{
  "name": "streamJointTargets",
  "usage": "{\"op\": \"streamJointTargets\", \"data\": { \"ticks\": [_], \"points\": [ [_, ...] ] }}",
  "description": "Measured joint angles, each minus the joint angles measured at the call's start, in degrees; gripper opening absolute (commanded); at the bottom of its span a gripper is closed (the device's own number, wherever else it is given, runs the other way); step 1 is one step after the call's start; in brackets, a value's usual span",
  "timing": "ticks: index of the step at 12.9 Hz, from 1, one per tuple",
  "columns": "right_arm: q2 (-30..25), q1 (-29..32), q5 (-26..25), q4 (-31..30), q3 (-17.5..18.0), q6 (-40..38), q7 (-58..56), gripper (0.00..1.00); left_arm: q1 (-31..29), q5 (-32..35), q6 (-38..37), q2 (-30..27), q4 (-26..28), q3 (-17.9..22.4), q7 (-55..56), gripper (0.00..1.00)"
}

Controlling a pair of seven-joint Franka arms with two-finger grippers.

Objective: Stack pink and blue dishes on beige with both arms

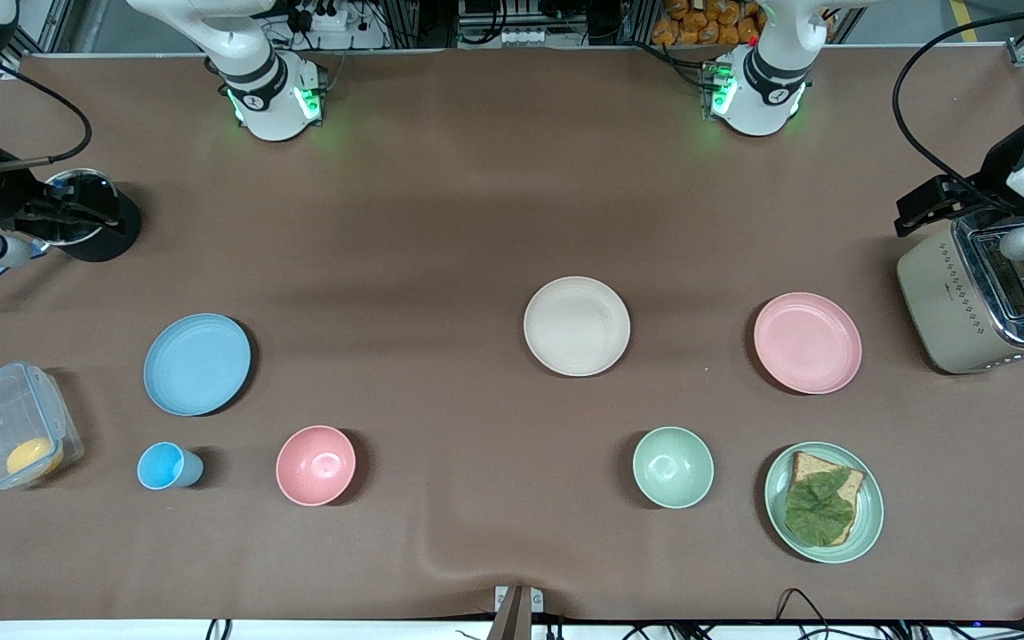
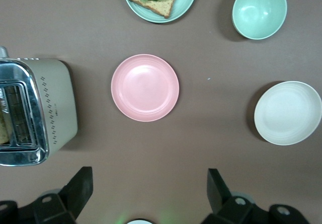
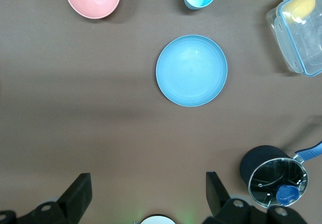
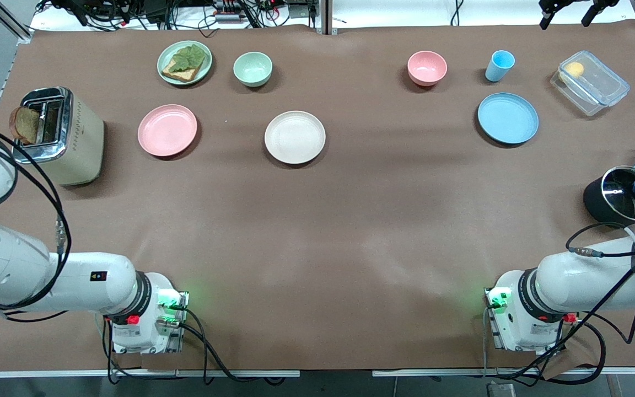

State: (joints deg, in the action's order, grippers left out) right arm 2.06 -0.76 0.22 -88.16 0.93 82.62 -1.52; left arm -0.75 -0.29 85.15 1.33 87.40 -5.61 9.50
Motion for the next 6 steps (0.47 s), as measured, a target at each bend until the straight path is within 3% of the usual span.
{"op": "streamJointTargets", "data": {
  "ticks": [6],
  "points": [
    [0.00, -0.01, 0.00, 0.00, 0.00, 0.00, 0.00, 1.00, -0.37, -0.03, -0.41, 1.16, 0.20, 0.90, 0.00, 1.00]
  ]
}}
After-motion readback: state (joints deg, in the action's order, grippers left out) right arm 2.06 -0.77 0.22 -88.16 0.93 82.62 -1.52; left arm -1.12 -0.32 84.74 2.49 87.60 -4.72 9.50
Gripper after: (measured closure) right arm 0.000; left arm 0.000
